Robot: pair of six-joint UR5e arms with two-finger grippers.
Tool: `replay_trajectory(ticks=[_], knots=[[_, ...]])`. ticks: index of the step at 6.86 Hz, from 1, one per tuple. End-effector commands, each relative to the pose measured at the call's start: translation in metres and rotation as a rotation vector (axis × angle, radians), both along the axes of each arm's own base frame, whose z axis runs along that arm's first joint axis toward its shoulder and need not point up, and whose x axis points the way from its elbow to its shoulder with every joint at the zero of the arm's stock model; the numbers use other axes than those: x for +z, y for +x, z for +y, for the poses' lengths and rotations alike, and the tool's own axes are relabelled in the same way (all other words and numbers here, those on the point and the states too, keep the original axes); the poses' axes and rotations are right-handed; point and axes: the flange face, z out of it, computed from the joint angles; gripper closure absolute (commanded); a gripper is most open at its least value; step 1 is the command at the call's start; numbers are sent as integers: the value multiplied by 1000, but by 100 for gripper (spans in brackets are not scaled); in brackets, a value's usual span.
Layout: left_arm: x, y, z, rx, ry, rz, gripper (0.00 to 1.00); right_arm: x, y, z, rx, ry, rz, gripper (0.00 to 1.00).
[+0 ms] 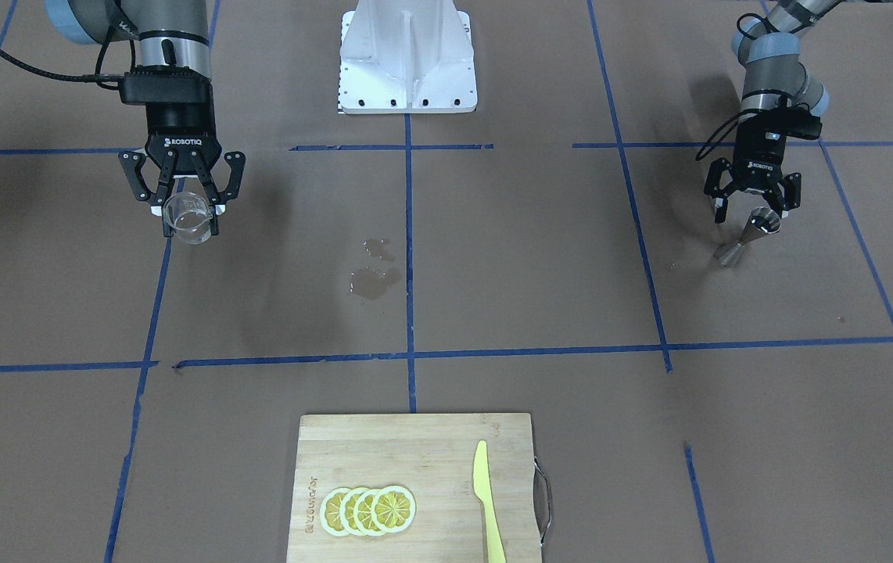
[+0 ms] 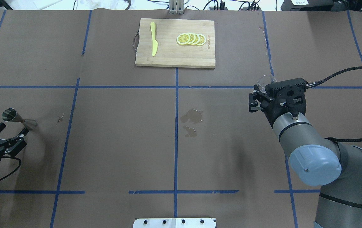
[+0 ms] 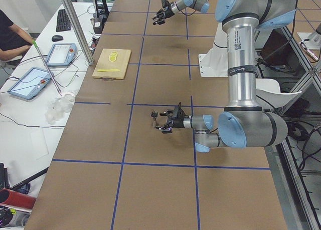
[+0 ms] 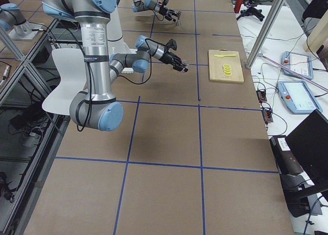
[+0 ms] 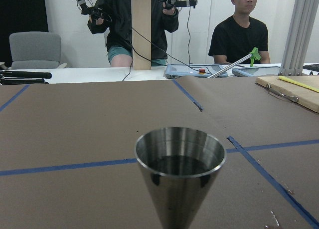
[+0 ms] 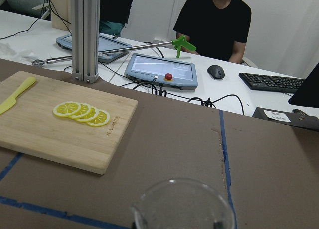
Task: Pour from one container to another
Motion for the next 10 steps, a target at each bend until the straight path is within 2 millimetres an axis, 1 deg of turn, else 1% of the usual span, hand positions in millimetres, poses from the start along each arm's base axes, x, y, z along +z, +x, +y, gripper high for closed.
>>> replay_trajectory(ticks=[1,3,4,5,6,7,8,9,10], knots=[[17,-45,15,18,1,-2,0,0,0,0,-2,0,0,100],[38,-109,34,57,6,-5,0,0,-1,1,-18,-10,-5,100],[42,-121,36,57,0,-21,0,4,-3,1,-18,-14,2,100],[39,-126,38,82,0,55,0,15,-9,-1,-5,-32,1,100],[42,-131,39,107,-18,101,0,22,-12,-2,17,-53,-23,100],[54,-135,41,124,-67,141,0,37,-17,-6,61,-77,-56,100],[62,-145,40,169,-94,124,0,50,-20,-9,107,-67,-85,100],[66,-156,21,172,-149,77,0,62,-20,-4,122,-61,-100,100],[63,-147,-16,174,-213,38,0,77,-28,11,157,-74,-138,100]])
